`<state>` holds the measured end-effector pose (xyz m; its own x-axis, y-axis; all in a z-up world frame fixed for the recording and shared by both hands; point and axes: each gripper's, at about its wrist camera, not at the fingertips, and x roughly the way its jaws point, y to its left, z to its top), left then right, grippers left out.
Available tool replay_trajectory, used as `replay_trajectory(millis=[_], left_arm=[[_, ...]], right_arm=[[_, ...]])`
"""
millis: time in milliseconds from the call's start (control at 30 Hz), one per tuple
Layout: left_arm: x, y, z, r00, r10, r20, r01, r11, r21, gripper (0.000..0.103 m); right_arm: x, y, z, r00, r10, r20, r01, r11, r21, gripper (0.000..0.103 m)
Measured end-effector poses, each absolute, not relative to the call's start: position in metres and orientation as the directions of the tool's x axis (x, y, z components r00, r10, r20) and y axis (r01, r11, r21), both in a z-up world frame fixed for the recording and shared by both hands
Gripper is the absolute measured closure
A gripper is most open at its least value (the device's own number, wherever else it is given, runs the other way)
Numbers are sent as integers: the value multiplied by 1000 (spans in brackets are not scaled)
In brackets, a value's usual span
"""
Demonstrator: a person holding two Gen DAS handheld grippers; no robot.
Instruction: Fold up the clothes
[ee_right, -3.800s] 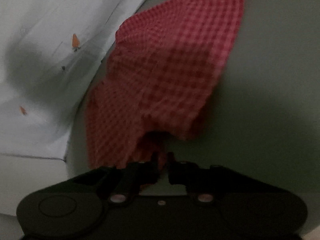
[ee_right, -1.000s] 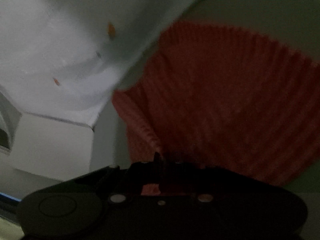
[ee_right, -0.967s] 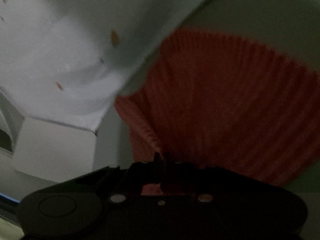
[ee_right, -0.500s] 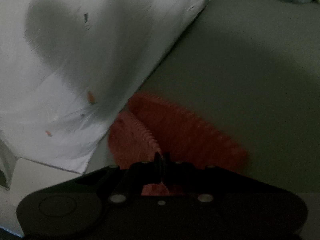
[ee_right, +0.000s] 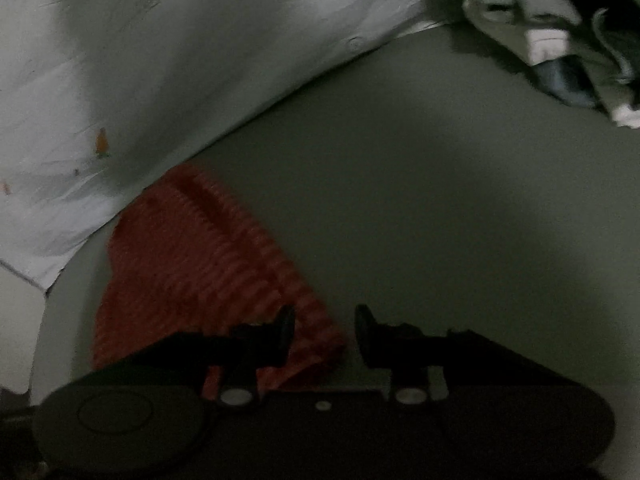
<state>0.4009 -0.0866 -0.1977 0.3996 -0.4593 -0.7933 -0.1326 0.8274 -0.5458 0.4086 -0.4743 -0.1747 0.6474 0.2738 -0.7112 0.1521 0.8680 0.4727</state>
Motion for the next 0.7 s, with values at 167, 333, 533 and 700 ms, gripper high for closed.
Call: replay_trajectory(millis=[167, 333, 533, 700], left_arm=[[402, -94, -200, 419, -443, -792, -119, 838, -532, 54], [400, -102, -201, 417, -417, -807, -97, 863, -496, 83], [378, -95, -197, 440, -417, -796, -94, 860, -502, 97], [330, -72, -185, 416, -452, -789, -125, 831, -541, 97]], right_arm=[[418, -459, -181, 618, 294, -729, 111, 886, 451, 62], [418, -446, -179, 626, 265, -734, 72, 917, 392, 88], [392, -454, -177, 637, 343, -691, 116, 843, 525, 100], [339, -452, -161, 608, 388, -692, 108, 824, 557, 100]])
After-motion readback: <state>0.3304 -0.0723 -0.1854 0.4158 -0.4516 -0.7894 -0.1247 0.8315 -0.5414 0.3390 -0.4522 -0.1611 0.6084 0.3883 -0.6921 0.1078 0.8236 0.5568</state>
